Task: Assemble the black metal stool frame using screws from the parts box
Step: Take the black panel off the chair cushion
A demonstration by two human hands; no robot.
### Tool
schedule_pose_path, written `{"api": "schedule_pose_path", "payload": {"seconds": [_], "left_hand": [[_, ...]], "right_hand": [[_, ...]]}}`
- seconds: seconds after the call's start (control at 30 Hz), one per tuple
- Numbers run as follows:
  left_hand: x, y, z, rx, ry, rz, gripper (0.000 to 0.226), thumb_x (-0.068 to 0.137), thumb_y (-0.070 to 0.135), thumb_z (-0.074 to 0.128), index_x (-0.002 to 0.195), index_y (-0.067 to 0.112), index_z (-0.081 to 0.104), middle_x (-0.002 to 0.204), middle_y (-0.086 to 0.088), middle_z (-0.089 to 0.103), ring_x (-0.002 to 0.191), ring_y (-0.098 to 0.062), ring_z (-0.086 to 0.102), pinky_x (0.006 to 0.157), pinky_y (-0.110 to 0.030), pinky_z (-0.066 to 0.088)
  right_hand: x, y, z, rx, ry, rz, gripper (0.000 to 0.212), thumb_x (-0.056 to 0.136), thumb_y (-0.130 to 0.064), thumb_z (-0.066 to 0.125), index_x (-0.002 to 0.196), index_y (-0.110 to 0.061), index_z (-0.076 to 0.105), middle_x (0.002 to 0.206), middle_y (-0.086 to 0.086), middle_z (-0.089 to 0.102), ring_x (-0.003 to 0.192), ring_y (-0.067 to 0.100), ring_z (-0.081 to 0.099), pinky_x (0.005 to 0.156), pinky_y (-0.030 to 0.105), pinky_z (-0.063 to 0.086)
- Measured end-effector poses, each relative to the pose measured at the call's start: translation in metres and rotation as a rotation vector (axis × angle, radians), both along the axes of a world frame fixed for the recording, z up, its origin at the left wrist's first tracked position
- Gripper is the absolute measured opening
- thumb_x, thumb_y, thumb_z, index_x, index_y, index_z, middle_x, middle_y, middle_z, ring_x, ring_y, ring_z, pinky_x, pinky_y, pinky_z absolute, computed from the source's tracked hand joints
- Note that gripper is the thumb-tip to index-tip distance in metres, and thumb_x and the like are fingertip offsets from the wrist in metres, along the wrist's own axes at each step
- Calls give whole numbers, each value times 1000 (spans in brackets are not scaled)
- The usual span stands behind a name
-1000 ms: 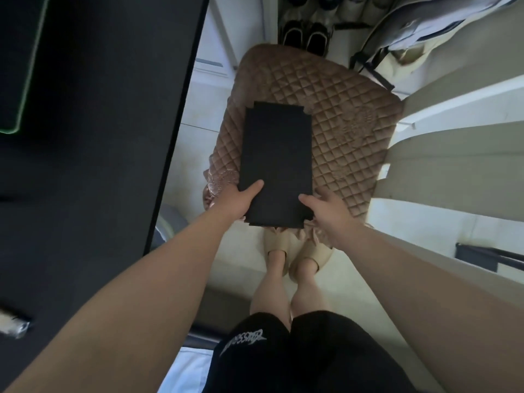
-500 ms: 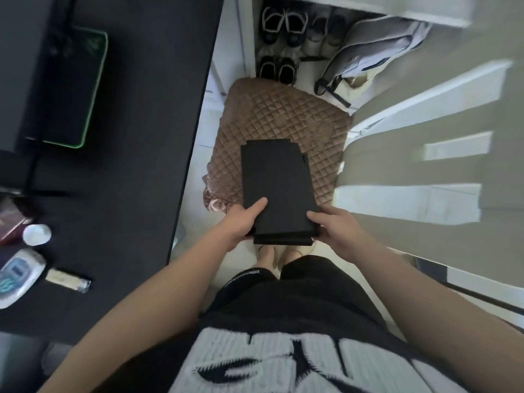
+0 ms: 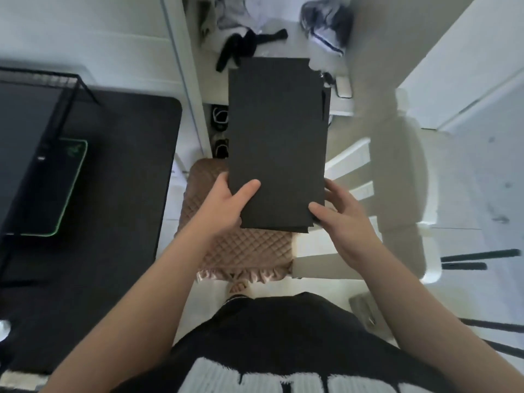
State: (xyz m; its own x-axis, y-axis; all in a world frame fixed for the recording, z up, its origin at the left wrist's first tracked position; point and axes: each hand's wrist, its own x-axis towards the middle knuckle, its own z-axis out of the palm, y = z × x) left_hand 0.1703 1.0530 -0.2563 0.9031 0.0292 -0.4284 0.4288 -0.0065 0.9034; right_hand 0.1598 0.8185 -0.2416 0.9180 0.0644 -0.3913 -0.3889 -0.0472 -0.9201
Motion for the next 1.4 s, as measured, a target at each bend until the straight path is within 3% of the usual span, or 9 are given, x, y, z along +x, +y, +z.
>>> {"api": "schedule_pose_path", "payload": {"seconds": [0.1,0.3,0.5,0.6,0.73,1.0,1.13,1.27,1.4], "left_hand": [[16,-23,32,1,-115,-49,42,97,31,63,132,21,42,115,16,59,85,18,63,65,-5,50],[35,-95,76,26,-281,-188,41,94,28,66,128,26,42,116,18,58,91,20,60,68,-2,48],[36,-196,98,57,-346,-298,48,80,46,75,118,38,47,113,20,64,100,7,64,83,-21,54],[30,-263,107,111,-369,-332,49,68,61,69,108,43,47,106,26,65,98,9,63,79,-16,54],[19,-359,101,143,-351,-336,34,84,44,73,104,42,46,107,22,62,91,14,62,68,-5,49],[-10,-500,53,165,-134,-326,38,91,41,70,118,29,46,112,19,60,88,13,62,71,-13,52],[-29,-516,11,176,35,-271,40,93,44,67,121,23,47,114,16,62,88,10,64,64,-11,52],[-45,-520,-51,161,261,-214,49,94,47,64,129,16,50,123,4,64,106,-12,65,92,-34,56],[-58,-529,-136,101,507,-173,54,94,50,63,131,11,53,122,-1,67,106,-20,67,95,-45,57]], "right_hand": [[1,-23,29,-67,-143,-29,60,90,-10,70,143,-31,51,129,-9,66,115,18,67,96,36,56],[-10,-96,67,-174,-279,-117,64,93,-14,70,146,-40,45,130,-25,62,112,-2,64,72,6,51],[-29,-201,83,-184,-297,-103,68,87,-19,68,147,-36,42,137,-15,60,121,13,63,94,33,57],[-34,-256,79,-159,-319,-138,64,91,-32,64,149,-32,38,137,-16,59,125,6,58,99,24,54],[-43,-337,66,-106,-293,-174,59,95,-32,59,149,-28,37,132,-19,61,122,-2,57,92,14,51],[-68,-477,27,-41,-90,-172,54,102,-11,56,150,-28,38,136,-11,62,123,9,60,97,34,55],[-74,-493,-9,-59,8,-135,52,103,-19,56,150,-33,38,132,-19,62,120,0,60,95,23,54],[-75,-491,-66,-65,160,-102,48,104,-29,54,148,-40,38,119,-32,62,109,-9,61,78,13,55],[-74,-491,-150,-95,341,-128,50,103,-32,56,150,-32,39,134,-11,59,119,12,60,102,39,54]]}}
